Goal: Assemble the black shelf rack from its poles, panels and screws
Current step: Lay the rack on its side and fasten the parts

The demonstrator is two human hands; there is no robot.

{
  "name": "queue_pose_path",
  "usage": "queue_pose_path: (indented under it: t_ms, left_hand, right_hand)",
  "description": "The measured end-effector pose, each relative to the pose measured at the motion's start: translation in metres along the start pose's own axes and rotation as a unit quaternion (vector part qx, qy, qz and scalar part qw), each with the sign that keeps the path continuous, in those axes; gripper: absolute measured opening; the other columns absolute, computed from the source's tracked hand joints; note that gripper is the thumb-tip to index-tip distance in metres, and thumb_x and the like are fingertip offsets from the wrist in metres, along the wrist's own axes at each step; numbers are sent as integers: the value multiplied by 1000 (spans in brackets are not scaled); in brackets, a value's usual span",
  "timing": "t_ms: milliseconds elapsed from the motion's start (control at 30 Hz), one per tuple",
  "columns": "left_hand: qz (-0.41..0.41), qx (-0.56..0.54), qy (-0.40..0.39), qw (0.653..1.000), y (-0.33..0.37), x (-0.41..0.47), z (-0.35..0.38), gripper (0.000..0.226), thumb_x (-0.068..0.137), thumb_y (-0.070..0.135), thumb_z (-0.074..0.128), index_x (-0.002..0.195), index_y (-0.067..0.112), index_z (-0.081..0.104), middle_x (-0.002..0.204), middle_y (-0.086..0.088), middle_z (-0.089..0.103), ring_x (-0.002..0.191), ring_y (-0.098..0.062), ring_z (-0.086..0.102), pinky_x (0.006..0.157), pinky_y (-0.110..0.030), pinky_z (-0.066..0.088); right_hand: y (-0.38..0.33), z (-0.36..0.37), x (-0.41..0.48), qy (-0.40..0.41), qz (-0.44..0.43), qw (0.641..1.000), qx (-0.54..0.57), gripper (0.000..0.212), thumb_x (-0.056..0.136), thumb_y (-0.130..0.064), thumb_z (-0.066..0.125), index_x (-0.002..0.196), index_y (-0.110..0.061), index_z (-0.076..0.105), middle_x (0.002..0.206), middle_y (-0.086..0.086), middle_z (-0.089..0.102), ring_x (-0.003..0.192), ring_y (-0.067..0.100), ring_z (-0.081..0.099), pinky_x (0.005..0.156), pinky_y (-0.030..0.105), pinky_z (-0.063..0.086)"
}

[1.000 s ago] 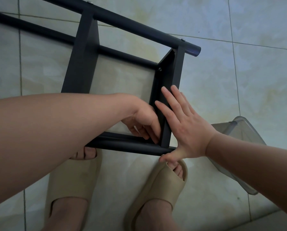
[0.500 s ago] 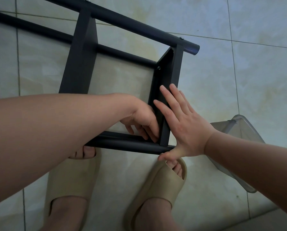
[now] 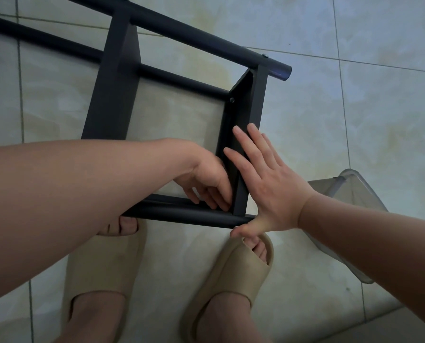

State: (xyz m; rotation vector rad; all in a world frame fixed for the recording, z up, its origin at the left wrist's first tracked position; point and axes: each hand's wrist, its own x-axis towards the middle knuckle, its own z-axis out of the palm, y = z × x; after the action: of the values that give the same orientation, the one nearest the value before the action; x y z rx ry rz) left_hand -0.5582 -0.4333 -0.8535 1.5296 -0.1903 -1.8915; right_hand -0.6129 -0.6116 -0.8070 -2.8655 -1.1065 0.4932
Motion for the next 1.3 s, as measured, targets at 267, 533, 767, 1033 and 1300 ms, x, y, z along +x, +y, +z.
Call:
queue_pose_path:
  t_ms: [267, 533, 767, 1033, 1300]
  left_hand:
    - [-3, -16, -24, 1000, -1, -2, 0, 18, 90, 23, 64, 104, 24, 75, 94, 10, 76, 103, -14, 66, 102, -41, 43]
    - [15, -31, 7, 999, -5, 5, 2, 9, 93, 18, 65, 99, 21, 72, 85, 7, 75, 96, -13, 66, 100, -36, 45]
    - [4, -57, -51, 997, -7, 1, -1, 15, 93, 22, 61, 101, 23, 74, 100, 7, 76, 102, -14, 67, 93, -36, 47]
    - [1, -35, -4, 999, -4, 5, 1, 14, 92, 19, 66, 105, 20, 72, 89, 7, 76, 98, -12, 66, 96, -36, 46]
    - [5, -32, 2, 999, -4, 6, 1, 8, 91, 23, 66, 94, 24, 73, 83, 9, 75, 94, -14, 65, 91, -36, 47]
  right_hand:
    - [0, 0, 0, 1, -1, 1000, -6, 137, 64, -97, 48, 154, 4, 30, 166, 28, 8, 154, 46, -2, 124, 62, 13]
    - [-1, -1, 0, -3, 3, 1000, -15, 138, 63, -97, 49, 154, 5, 31, 165, 28, 8, 154, 46, -2, 123, 62, 14]
    - [-1, -1, 0, -1, 2, 1000, -15, 137, 64, -98, 45, 153, 5, 32, 165, 29, 9, 154, 46, -1, 123, 62, 14]
    - [-1, -1, -1, -2, 4, 1000, -20, 140, 64, -98, 46, 157, 3, 22, 166, 28, 4, 155, 45, -4, 125, 59, 9]
    - [0, 0, -1, 3, -3, 1000, -9, 139, 65, -96, 47, 157, 4, 19, 166, 28, 3, 155, 45, -5, 125, 59, 10]
